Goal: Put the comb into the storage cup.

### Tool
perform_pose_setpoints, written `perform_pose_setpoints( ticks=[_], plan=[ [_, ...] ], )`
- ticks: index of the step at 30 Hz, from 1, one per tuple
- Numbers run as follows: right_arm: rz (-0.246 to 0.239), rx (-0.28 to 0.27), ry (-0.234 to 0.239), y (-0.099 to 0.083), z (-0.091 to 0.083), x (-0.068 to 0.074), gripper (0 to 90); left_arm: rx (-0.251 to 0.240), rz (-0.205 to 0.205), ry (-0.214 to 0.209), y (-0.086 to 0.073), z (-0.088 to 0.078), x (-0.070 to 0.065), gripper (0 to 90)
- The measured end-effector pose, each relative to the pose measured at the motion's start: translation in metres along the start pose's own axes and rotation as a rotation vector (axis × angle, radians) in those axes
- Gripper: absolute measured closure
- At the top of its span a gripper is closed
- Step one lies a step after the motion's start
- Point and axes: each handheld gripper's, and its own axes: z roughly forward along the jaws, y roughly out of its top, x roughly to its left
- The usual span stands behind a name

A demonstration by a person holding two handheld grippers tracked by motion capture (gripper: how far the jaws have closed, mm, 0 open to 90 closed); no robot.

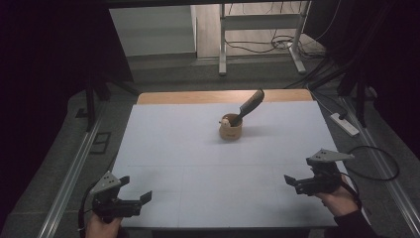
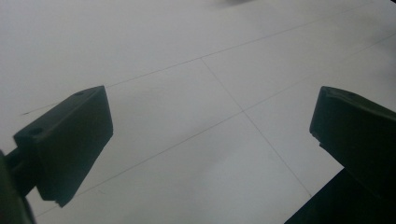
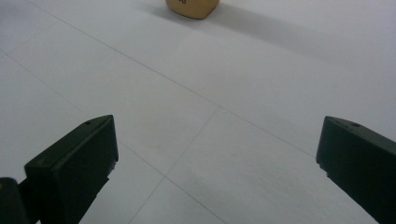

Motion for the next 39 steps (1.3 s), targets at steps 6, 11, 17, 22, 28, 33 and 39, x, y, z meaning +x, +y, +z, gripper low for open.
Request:
perform_pose_setpoints(
  ticks=[6,11,17,22,28,33,39],
  plan=[
    [0.006,0.009,-0.021,-0.008,-0.006,-0.003,0.0,-0.001,0.005,-0.005,0.0,0.0,0.0,0.0],
    [0.014,0.014,-0.04,-0.014,-0.01,-0.005,0.0,-0.003,0.006,-0.008,0.0,0.0,0.0,0.0],
    [0.024,0.024,-0.063,-0.022,-0.015,-0.006,0.0,-0.005,0.008,-0.011,0.0,-0.001,0.0,0.0],
    [0.037,0.026,-0.076,-0.028,-0.019,-0.007,0.0,-0.008,0.005,-0.013,0.0,-0.001,0.0,0.0],
    [0.049,0.026,-0.094,-0.035,-0.025,-0.009,0.0,-0.009,0.005,-0.013,0.0,-0.001,0.0,0.0],
    [0.058,0.03,-0.113,-0.039,-0.029,-0.011,0.0,-0.009,0.006,-0.013,-0.001,-0.001,0.0,0.0],
    [0.061,0.05,-0.135,-0.044,-0.032,-0.012,0.0,-0.009,0.003,-0.014,-0.001,-0.001,0.001,0.0]
  ],
)
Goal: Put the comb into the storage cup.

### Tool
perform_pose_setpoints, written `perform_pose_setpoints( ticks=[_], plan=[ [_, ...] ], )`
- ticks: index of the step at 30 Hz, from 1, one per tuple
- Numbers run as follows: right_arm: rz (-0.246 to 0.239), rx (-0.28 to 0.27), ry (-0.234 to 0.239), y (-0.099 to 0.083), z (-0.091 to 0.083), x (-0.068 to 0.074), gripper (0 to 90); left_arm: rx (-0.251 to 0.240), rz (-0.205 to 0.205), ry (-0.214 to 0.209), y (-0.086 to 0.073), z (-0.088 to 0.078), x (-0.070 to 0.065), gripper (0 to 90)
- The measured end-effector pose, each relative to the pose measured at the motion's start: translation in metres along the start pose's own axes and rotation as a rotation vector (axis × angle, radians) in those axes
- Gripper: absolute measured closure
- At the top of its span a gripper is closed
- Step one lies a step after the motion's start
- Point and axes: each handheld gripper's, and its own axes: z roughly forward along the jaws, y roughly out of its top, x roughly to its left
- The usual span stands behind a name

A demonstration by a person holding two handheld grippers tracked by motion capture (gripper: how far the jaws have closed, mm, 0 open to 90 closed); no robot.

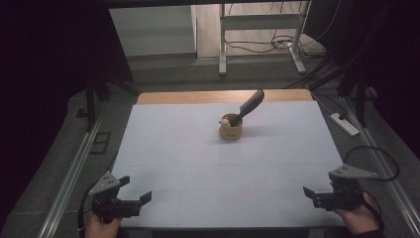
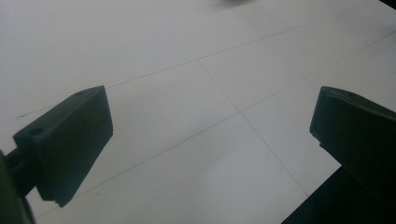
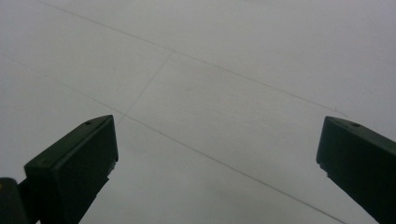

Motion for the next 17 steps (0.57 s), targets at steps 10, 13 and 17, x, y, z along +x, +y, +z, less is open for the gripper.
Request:
perform_pose_setpoints(
  ticks=[10,13,17],
  plan=[
    [-0.017,0.05,-0.035,-0.0041,-0.0011,0.002,0.0,0.002,-0.001,0.003,-0.0002,-0.0001,-0.0001,0.0],
    [-0.032,0.072,-0.053,-0.0046,-0.0005,0.004,0.0,0.002,-0.002,0.004,-0.0003,-0.0002,-0.0001,0.0],
    [-0.039,0.095,-0.063,-0.0049,0.0013,0.0043,0.0,0.0,-0.003,0.003,0.0001,0.0,0.0001,0.0]
  ],
)
